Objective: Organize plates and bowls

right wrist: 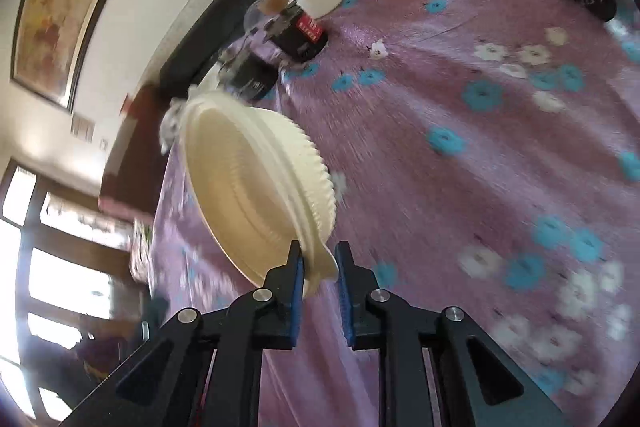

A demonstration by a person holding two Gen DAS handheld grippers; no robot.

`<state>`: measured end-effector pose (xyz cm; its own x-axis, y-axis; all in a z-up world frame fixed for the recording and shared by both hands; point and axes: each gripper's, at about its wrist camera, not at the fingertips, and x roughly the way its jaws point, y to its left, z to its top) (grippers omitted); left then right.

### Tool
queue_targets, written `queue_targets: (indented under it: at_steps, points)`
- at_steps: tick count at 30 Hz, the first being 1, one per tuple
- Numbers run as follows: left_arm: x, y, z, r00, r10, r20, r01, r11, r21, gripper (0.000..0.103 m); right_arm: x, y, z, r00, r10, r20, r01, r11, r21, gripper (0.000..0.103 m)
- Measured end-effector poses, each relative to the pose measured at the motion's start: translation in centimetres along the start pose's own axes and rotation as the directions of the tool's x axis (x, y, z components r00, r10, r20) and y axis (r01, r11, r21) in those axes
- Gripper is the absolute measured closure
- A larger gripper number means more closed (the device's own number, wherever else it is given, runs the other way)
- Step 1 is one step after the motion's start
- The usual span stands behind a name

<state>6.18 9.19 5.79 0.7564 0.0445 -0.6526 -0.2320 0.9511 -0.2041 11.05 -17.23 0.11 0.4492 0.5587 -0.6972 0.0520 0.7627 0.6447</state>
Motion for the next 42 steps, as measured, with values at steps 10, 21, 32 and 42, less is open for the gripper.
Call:
queue_targets:
  at_steps: [10, 21, 32, 42]
  points:
    - [-0.6, -2.1, -0.6, 0.994, -0.109, -0.013, 0.109, 0.992, 0.067, 0.033, -8.9, -2.7, -1.5, 0.985, -0.132, 0.108, 0.148, 0.976, -0.158, 0.086]
    - [-0.6, -7.1, -2.9, 0.930, -0.334, -0.154, 0.361, 0.909, 0.208, 0.032, -9.0, -10.0, -2.4, 0.958, -0.077, 0.277, 0.052, 0.994, 0.097, 0.074]
    - [2.1, -7.2, -3.6, 0.858, -0.432, -0.277, 0.468, 0.881, 0.074, 0.032, -9.4, -10.2, -3.9, 0.958, -0.026, 0.285, 0.010, 0.998, 0.058, 0.065]
    - [2.3, -10.4, -4.8, 0.896, -0.359, -0.262, 0.418, 0.881, 0.220, 0.045, -7.8, -8.4, -4.5, 0.970, -0.055, 0.239, 0.062, 0.998, -0.020, 0.065]
